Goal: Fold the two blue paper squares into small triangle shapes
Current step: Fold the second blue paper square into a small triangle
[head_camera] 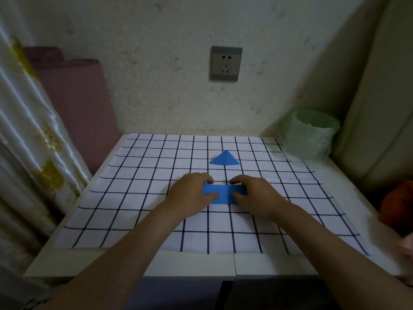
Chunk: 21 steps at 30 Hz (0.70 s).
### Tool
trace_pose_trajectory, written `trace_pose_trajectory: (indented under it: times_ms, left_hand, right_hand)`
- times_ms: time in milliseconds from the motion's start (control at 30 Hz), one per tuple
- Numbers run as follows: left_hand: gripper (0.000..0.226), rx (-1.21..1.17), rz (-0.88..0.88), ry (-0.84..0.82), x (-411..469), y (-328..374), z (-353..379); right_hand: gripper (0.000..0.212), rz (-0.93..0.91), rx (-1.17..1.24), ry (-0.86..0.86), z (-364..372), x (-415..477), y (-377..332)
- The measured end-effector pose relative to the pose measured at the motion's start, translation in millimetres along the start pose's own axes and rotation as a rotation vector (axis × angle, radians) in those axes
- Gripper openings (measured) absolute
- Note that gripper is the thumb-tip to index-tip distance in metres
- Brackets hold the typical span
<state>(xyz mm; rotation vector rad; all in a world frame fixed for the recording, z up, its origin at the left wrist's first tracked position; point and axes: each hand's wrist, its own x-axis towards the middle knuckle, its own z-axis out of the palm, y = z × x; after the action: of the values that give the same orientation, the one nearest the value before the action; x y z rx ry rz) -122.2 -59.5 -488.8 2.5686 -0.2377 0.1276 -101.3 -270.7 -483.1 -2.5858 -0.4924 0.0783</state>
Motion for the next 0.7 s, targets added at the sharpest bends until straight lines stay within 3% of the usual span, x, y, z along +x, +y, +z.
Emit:
trace_pose_trajectory:
  times_ms: [100, 167, 267, 367, 433, 500, 567, 700]
  left_hand:
    - [0.042, 0.230, 0.170, 0.114, -4, 1, 6]
    - [0.037, 0.259, 0.302, 0.150, -7, 4, 9]
    - [0.038, 0.328, 0.436, 0.028, -14, 11, 17]
    - [0.043, 0.336, 0.428, -0.028, -24, 10, 23]
    - [0.040, 0.225, 0.437, 0.001, -32, 9, 22]
    - [0.044, 0.130, 0.440, -0.030, -39, 9, 20]
    - [0.060, 0.181, 0.382, -0.119, -46, 7, 19]
    - [0.075, 0.322, 0.276, -0.211, -55, -1, 14]
  right_hand:
    - [0.043, -0.020, -0.118, 0.025, 4, 1, -1]
    - [0.042, -0.073, -0.252, 0.073, 7, -1, -3]
    - [0.035, -0.179, -0.474, 0.155, 10, -4, -5]
    - [0.030, -0.273, -0.579, 0.191, 13, -9, -8]
    - [0.032, -0.350, -0.494, 0.159, 19, -17, -10]
    - [0.046, -0.329, -0.332, 0.018, 26, -25, -10]
    - [0.064, -0.256, -0.302, -0.134, 30, -33, -5]
    - [0.074, -0.220, -0.367, -0.170, 25, -41, 3]
